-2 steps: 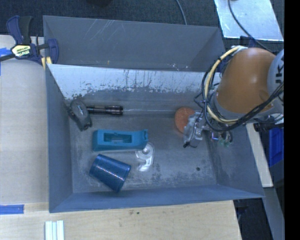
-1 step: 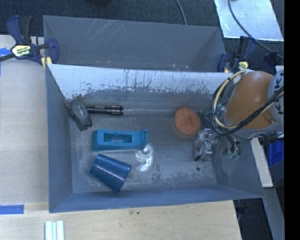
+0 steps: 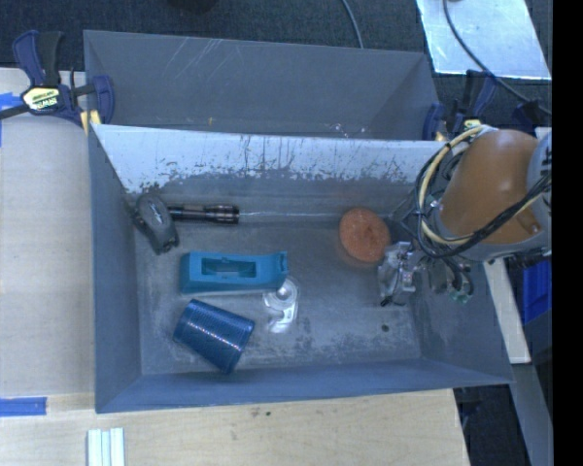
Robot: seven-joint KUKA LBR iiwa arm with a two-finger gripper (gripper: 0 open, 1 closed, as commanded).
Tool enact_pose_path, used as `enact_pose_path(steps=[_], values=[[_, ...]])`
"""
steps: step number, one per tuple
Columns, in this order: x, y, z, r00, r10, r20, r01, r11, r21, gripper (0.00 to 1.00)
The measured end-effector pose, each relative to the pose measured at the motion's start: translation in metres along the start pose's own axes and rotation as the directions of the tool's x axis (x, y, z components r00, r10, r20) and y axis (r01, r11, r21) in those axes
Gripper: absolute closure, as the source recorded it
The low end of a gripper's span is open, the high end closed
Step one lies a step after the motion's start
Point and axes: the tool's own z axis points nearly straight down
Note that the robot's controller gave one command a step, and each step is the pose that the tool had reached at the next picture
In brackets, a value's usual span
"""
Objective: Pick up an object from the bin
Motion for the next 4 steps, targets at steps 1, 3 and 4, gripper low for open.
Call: enact_pose_path(steps=[1, 3, 4], values=[[0.023, 0.037, 0.021, 0.993, -0.116, -0.004, 0.116, 0.993, -0.001, 1.0], [0.022, 0.028, 0.019, 0.995, -0.104, 0.002, 0.104, 0.995, 0.001, 1.0], [0.009, -0.034, 0.015, 0.969, -0.247, 0.015, 0.247, 0.969, 0.009, 1.0]])
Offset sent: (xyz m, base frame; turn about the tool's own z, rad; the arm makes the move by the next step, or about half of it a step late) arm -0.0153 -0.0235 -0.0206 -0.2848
